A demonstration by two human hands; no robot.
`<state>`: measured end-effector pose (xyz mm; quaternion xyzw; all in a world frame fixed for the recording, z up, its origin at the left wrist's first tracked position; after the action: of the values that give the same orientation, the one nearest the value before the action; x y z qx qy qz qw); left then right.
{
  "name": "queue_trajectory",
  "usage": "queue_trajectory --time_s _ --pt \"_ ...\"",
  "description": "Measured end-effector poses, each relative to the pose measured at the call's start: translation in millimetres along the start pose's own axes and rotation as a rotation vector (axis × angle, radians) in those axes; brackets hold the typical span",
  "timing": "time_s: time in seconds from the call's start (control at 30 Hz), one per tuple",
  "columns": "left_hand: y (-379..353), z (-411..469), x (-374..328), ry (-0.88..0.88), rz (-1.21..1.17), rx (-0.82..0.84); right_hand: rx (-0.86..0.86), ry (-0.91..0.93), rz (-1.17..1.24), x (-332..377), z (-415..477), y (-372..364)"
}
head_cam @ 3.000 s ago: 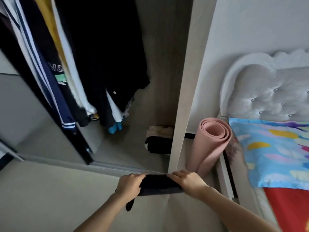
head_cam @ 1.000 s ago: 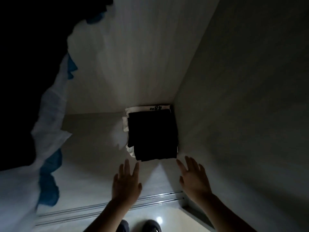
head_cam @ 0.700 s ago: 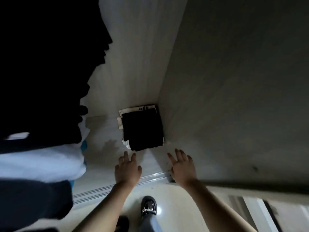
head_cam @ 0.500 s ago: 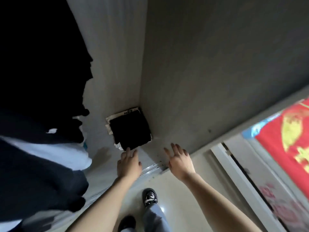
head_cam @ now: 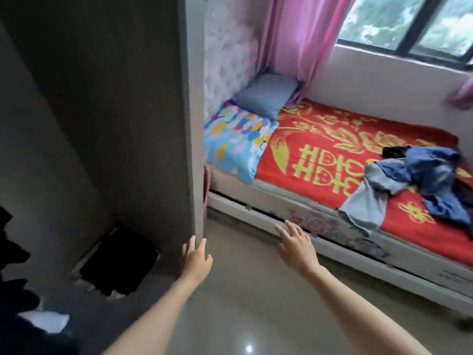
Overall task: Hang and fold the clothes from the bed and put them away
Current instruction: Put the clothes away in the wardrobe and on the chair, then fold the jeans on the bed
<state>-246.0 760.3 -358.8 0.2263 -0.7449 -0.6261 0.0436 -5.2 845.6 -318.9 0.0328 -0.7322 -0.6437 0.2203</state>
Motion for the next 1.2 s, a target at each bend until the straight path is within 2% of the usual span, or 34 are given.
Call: queue_trajectory --time_s 0.1,0.27,0.43,0.7,0.93,1.2 --pt "12 9 -52 -0.122 -0.015 -0.033 -0.082 -0.119 0.025 -43 -25 34" --pt "24 -2 -156 -0.295 -0.060 -0.071 -0.157 -0.163 -0.011 -123 -92 80" --pt "20 -47 -286 -0.526 -0.261 -0.111 -0.323 -0.349 -0.049 -221 -197 136" --pt "-13 -98 -396 -0.732 -0.335 -0.085 -0.377 -0.504 -0.047 -297 -278 168" --pt "-28 -91 -457 -0.867 -0.302 -0.067 -0.414 -0.601 -0.001 -330 -291 166" --pt "-29 -25 -535 -0.966 -0.286 -0.050 -0.422 -0.669 -0.037 -381 -239 182"
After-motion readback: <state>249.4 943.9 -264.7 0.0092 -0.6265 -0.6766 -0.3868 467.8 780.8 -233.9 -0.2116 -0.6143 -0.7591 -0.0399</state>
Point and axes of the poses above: each hand's wrist, its own z-axis towards the middle knuckle, its own y-axis out of the back of the hand, x = y × z, the point moved 1 cm from there along z, towards the middle knuckle, and after that the axes turned 11 degrees about z, right-handed, at the moved point
